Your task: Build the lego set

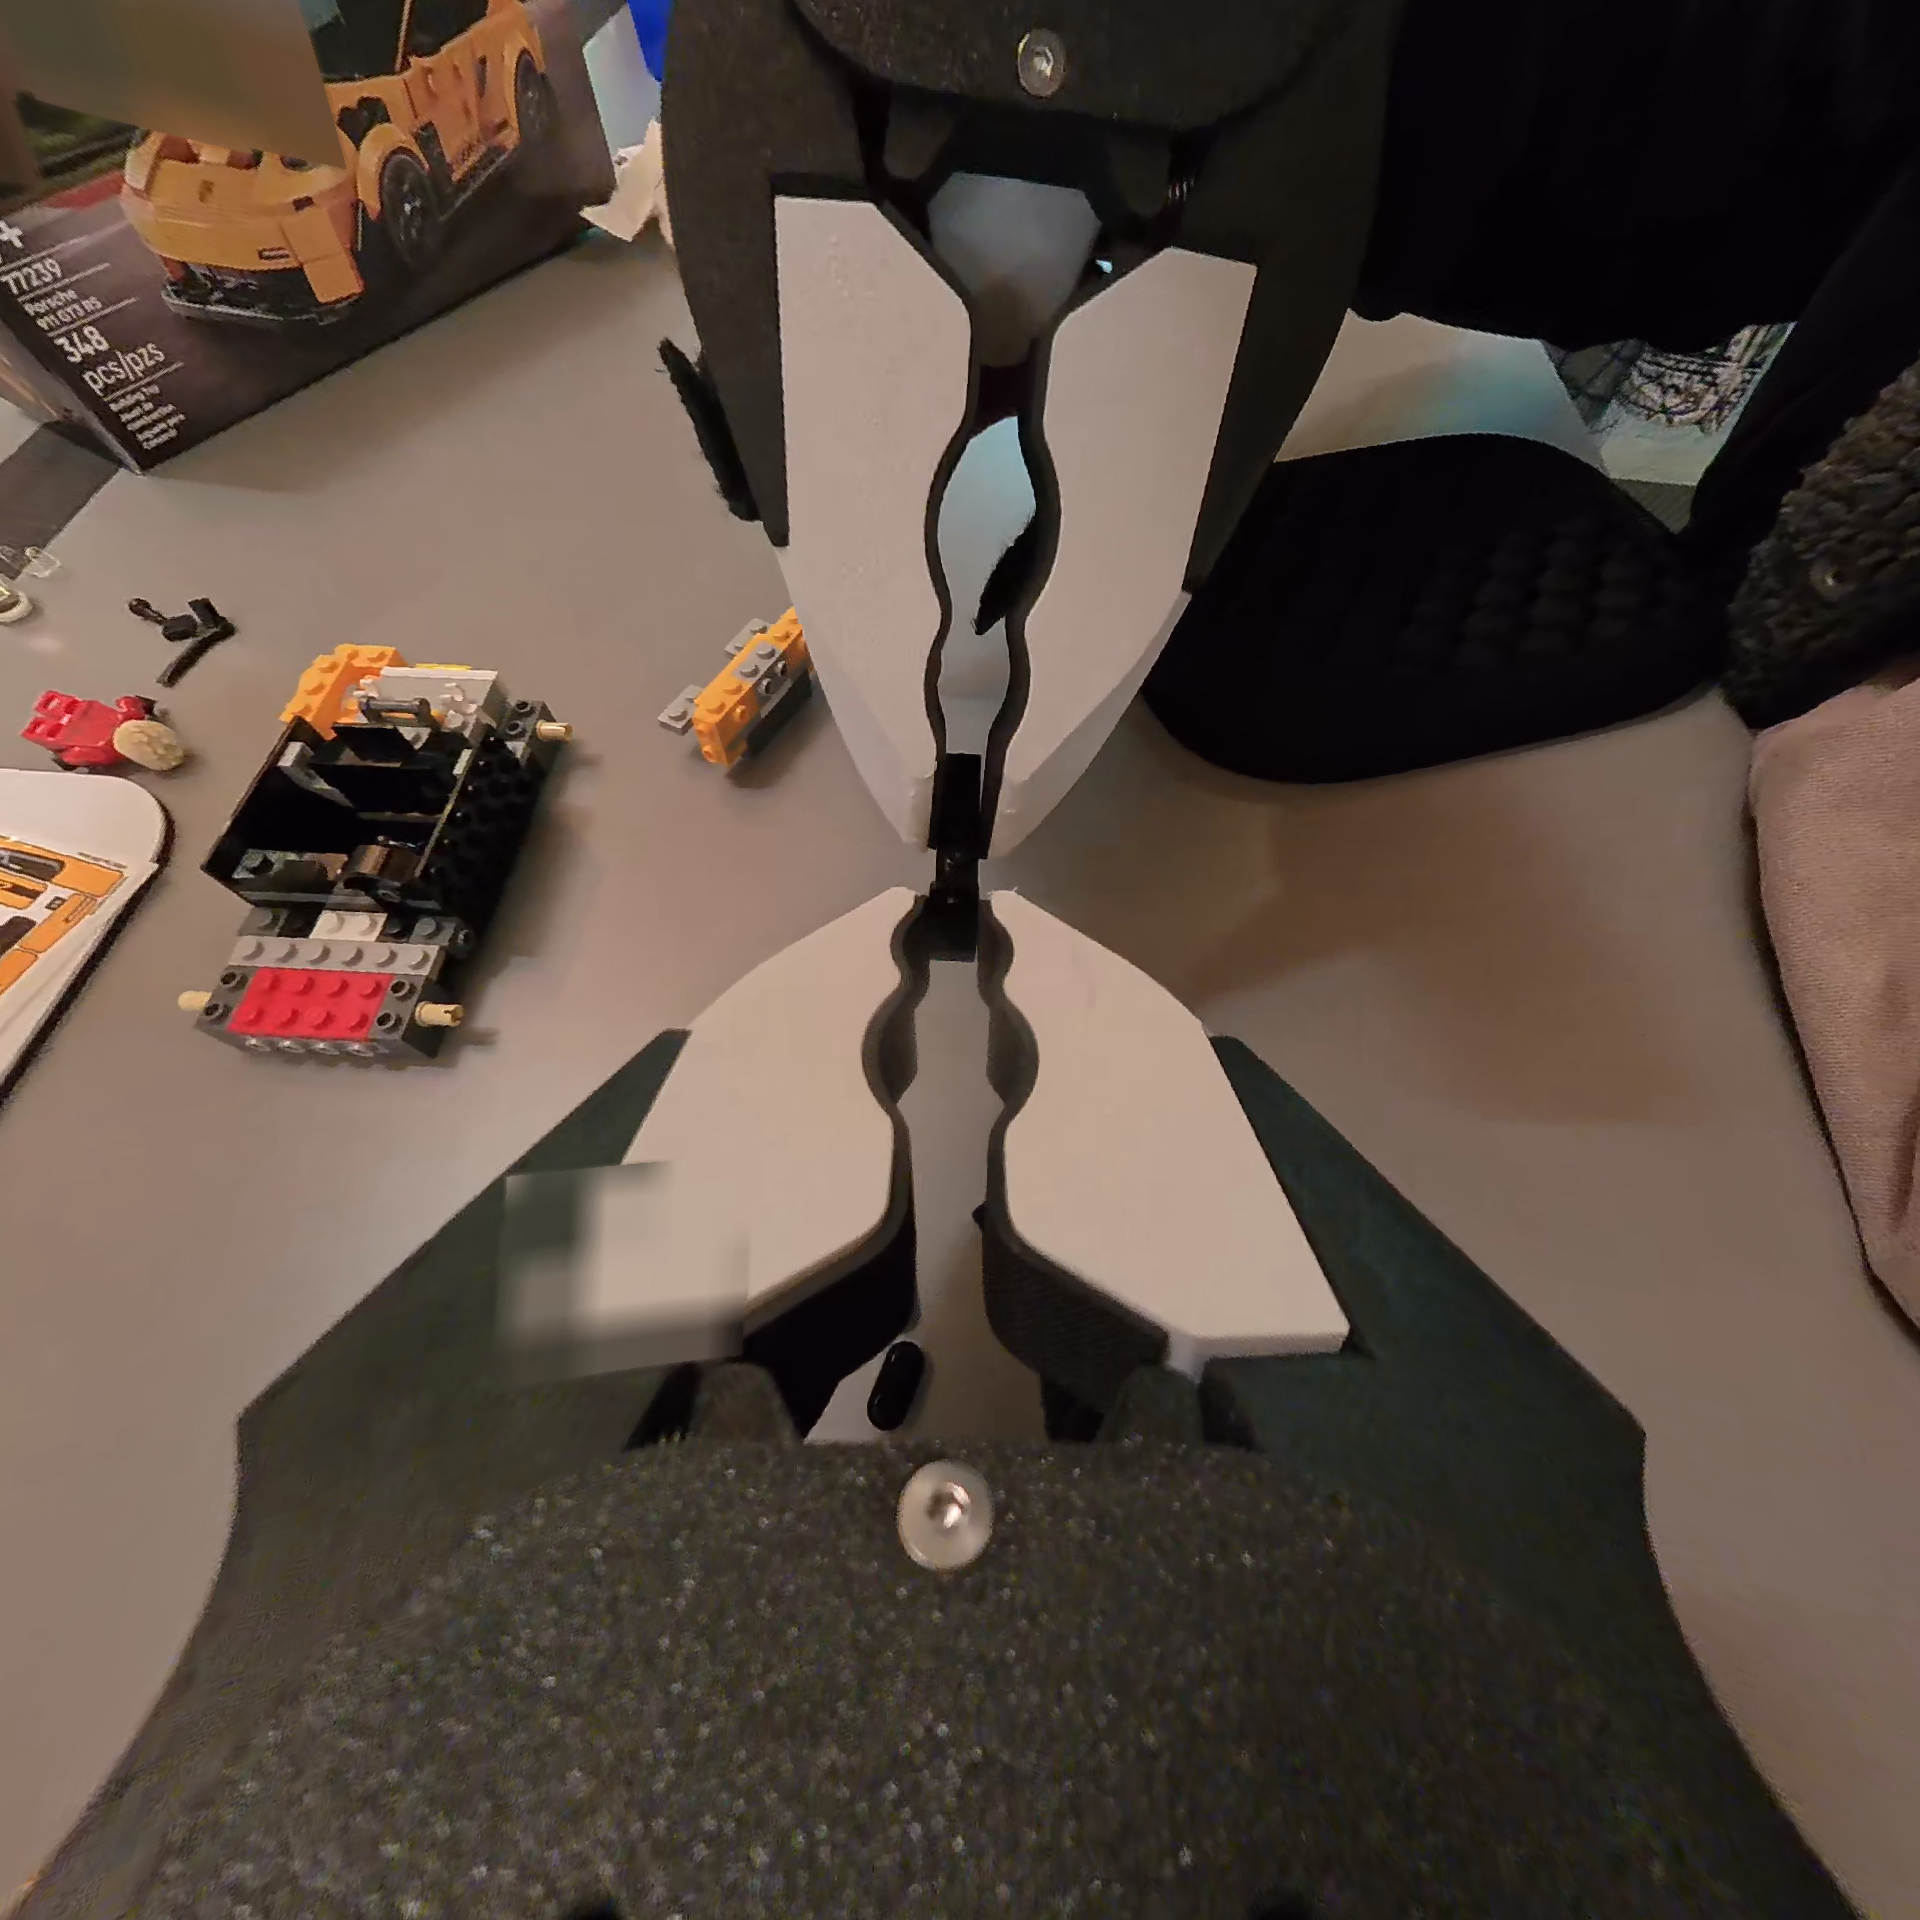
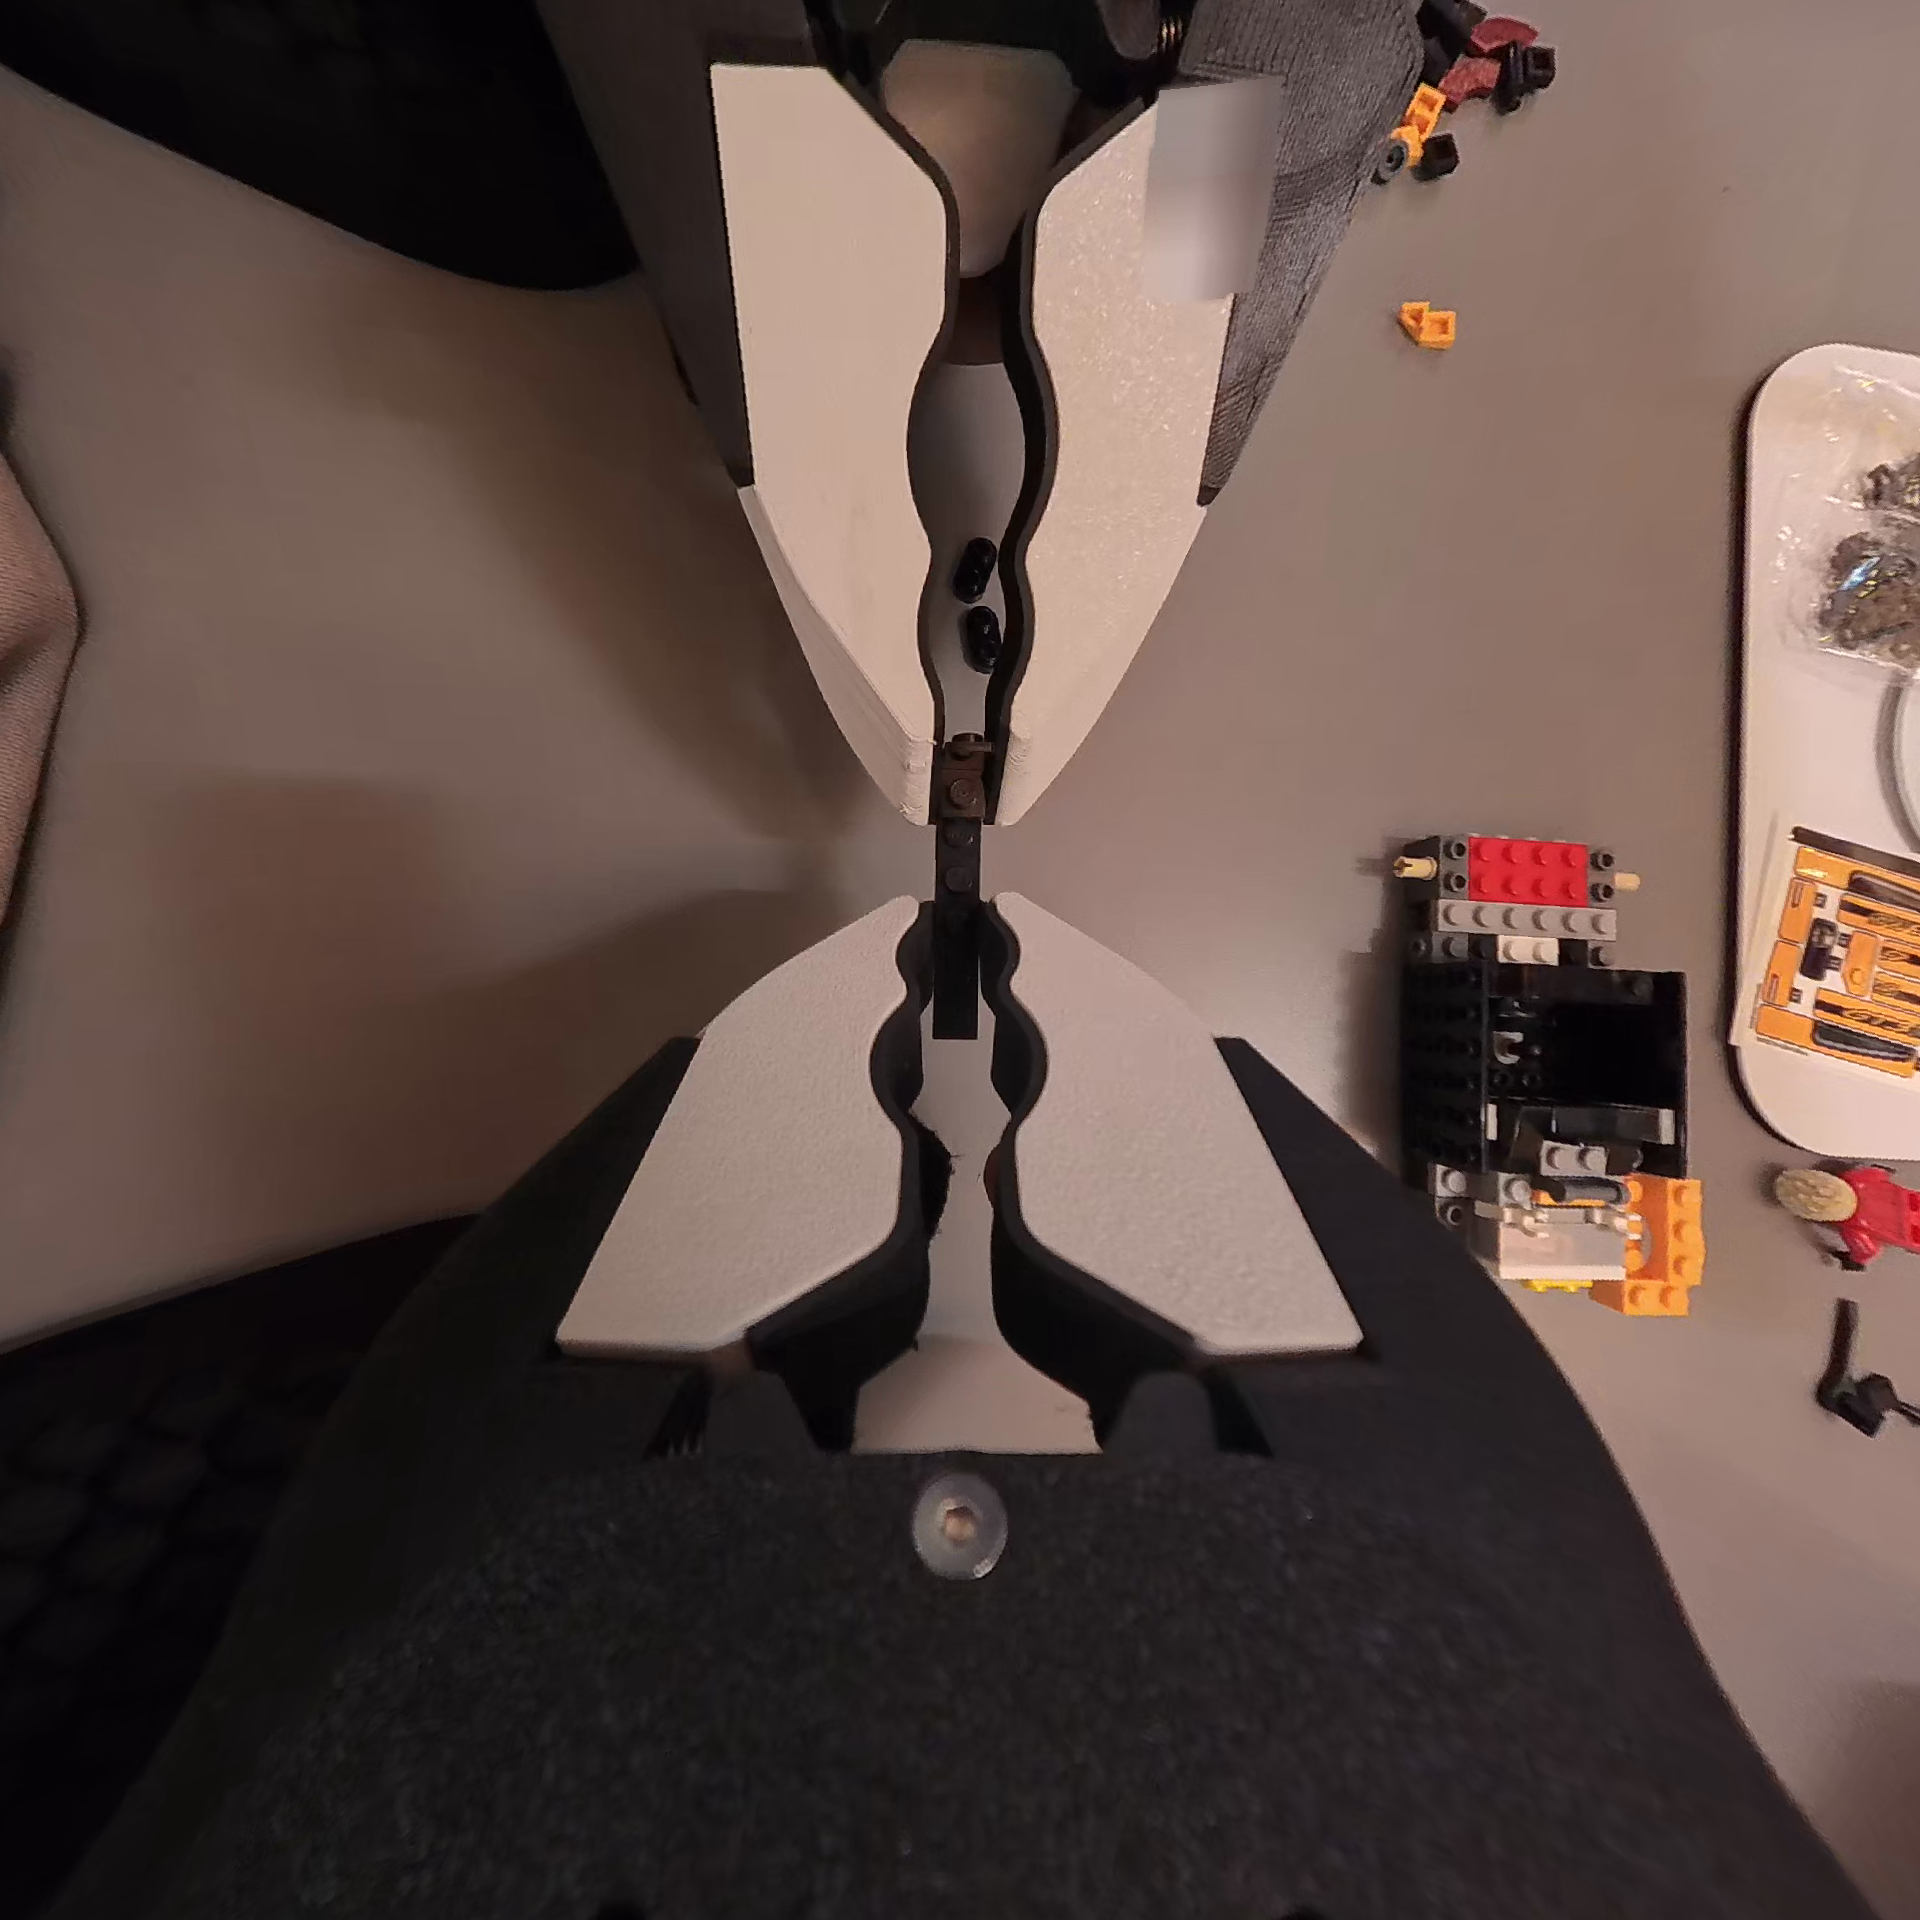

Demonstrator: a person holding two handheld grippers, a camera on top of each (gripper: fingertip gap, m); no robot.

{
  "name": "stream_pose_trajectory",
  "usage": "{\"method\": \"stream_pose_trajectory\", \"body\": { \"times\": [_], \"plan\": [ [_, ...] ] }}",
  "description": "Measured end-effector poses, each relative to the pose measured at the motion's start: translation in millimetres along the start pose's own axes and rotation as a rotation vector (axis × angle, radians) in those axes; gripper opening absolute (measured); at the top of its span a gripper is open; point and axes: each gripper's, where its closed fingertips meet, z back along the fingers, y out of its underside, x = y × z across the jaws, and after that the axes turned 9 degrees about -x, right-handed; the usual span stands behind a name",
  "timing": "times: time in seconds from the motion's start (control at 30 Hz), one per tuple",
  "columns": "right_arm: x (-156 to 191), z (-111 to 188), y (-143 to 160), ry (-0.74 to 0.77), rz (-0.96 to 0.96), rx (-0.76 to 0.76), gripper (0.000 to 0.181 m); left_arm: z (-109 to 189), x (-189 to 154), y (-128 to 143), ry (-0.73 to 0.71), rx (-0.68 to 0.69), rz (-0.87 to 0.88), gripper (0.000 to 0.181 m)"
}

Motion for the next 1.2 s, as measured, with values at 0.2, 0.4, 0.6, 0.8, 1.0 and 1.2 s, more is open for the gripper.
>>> {"method": "stream_pose_trajectory", "body": {
  "times": [0.2, 0.4, 0.6, 0.8, 1.0, 1.2],
  "plan": [
    [2.0, 1.7, -2.1, -0.010, 0.008, -0.011, 0.008, 0.2, -2.0, 0.9, 0.006, 0.004, -0.050, 0.008],
    [3.4, 3.9, -6.1, -0.017, 0.007, -0.042, 0.008, 0.6, -3.2, 1.7, -0.006, 0.030, -0.110, 0.008],
    [2.7, 6.1, -7.9, 0.003, -0.009, -0.099, 0.008, 1.2, -2.5, -1.2, -0.014, 0.018, -0.110, 0.008],
    [2.7, 10.9, -11.4, 0.017, -0.032, -0.165, 0.008, 2.8, -2.0, -8.4, -0.013, -0.029, -0.093, 0.009],
    [4.2, 11.3, -12.0, 0.017, -0.030, -0.176, 0.008, 2.9, -2.8, -8.7, -0.010, -0.025, -0.096, 0.010],
    [5.4, 9.6, -10.7, 0.014, -0.032, -0.176, 0.008, 2.4, -5.2, -5.9, 0.001, -0.005, -0.103, 0.008]
  ]
}}
